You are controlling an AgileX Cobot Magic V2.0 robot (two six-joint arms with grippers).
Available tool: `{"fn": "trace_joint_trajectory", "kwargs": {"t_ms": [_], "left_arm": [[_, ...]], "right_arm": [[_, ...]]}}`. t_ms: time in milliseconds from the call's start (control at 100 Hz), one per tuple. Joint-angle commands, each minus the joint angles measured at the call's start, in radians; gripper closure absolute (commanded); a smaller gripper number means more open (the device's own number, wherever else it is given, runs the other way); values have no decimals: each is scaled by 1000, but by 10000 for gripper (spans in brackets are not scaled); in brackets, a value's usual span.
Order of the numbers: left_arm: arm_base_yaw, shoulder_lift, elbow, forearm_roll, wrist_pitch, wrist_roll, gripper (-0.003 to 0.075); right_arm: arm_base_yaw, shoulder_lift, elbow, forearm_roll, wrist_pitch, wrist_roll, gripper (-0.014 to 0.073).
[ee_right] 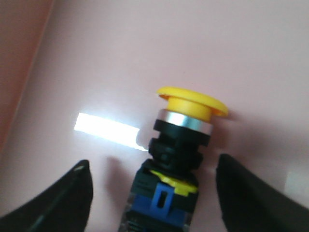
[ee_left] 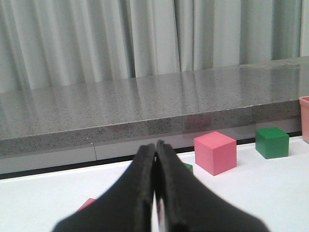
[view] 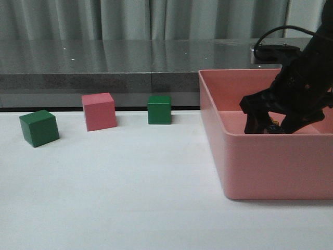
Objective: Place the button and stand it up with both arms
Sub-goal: 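Grasp the button body with the right gripper and lift it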
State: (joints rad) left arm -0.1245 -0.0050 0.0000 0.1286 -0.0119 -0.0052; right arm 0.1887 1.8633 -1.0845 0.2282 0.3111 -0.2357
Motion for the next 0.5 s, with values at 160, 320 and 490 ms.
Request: {"fn": "trace_joint_trajectory", "kwargs": {"t_ms": [160, 320, 490], "left_arm": [[5, -30, 46, -8, -78, -10, 740], [5, -30, 46, -8, -78, -10, 740], [5, -30, 46, -8, -78, -10, 740]], "right_arm": [[-4, -59, -56, -9, 4, -11, 561], [-3, -118, -185, -13, 194, -19, 590], [55, -180, -398, -13, 421, -112, 590]]}}
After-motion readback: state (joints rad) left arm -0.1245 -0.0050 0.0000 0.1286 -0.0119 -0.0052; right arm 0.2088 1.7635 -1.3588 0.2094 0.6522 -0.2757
